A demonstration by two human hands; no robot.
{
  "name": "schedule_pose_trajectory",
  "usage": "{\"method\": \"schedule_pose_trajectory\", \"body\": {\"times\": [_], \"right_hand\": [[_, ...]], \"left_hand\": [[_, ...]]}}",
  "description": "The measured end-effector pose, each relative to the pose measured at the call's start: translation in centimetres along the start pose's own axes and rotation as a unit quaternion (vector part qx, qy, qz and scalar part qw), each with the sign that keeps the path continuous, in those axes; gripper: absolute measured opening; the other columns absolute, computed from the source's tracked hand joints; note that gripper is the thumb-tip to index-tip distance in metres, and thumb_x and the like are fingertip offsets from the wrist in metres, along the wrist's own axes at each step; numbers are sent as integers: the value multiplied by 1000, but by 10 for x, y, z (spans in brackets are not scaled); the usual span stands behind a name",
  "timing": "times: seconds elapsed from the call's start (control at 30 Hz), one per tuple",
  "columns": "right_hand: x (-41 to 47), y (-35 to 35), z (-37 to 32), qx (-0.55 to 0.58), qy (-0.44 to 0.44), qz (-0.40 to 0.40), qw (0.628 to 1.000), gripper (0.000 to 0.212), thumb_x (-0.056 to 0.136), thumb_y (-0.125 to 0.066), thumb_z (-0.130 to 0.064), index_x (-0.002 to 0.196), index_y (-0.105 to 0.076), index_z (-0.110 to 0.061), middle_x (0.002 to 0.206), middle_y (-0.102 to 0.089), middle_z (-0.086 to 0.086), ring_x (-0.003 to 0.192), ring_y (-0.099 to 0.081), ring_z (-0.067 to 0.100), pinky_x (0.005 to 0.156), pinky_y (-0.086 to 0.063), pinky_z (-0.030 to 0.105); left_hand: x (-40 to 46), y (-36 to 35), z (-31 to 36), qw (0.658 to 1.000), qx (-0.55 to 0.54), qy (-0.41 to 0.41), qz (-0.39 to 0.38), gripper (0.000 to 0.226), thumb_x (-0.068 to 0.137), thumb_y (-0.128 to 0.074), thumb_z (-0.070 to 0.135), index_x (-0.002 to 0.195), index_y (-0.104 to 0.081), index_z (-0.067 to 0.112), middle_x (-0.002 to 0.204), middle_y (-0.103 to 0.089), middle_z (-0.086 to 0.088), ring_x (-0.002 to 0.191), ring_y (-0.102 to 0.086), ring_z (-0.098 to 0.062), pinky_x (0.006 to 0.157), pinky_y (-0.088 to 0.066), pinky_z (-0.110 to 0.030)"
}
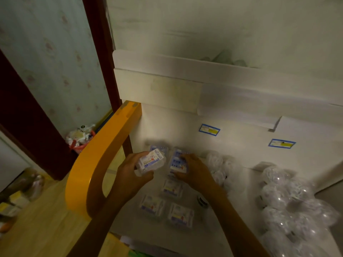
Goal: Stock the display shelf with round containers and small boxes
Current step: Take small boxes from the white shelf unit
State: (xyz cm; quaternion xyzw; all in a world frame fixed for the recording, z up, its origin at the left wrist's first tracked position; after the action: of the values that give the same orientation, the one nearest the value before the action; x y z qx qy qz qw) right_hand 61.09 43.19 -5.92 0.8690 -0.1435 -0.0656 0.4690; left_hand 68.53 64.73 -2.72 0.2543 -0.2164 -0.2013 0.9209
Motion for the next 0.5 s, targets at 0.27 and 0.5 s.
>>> {"method": "schedule_pose_trajectory", "body": {"times": [0.27, 0.5], "right_hand": [[7, -11, 1, -118, 30, -23, 992, 68, 77, -66, -58, 132, -45, -25, 137, -42, -1, 124, -37, 20, 97, -41, 34], [-5, 2, -3, -106, 22, -18, 994, 62, 81, -67, -46, 135, -43, -27, 139, -41, 0, 125, -38, 22, 102, -38, 37]], "left_hand": [[6, -12, -6, 1000, -9, 1, -27, 59, 66, -72, 25, 122, -57, 13, 111, -56, 4, 93, -54, 7, 74, -41, -1], [8, -18, -26, 995, 50, 4, -83, 65, 63, -69, 30, 124, -55, 14, 110, -54, 0, 97, -55, -15, 72, -39, -7]]}}
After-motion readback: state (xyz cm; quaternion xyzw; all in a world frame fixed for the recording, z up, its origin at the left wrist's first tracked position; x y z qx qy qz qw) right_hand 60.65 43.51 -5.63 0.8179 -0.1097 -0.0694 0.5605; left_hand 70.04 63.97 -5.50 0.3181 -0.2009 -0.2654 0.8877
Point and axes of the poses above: each hand's wrist, its own x-axis towards the middle knuckle, its own y-axis out of the back of the hand, z = x × y, the point moved 3 cm from there along x, towards the middle knuckle
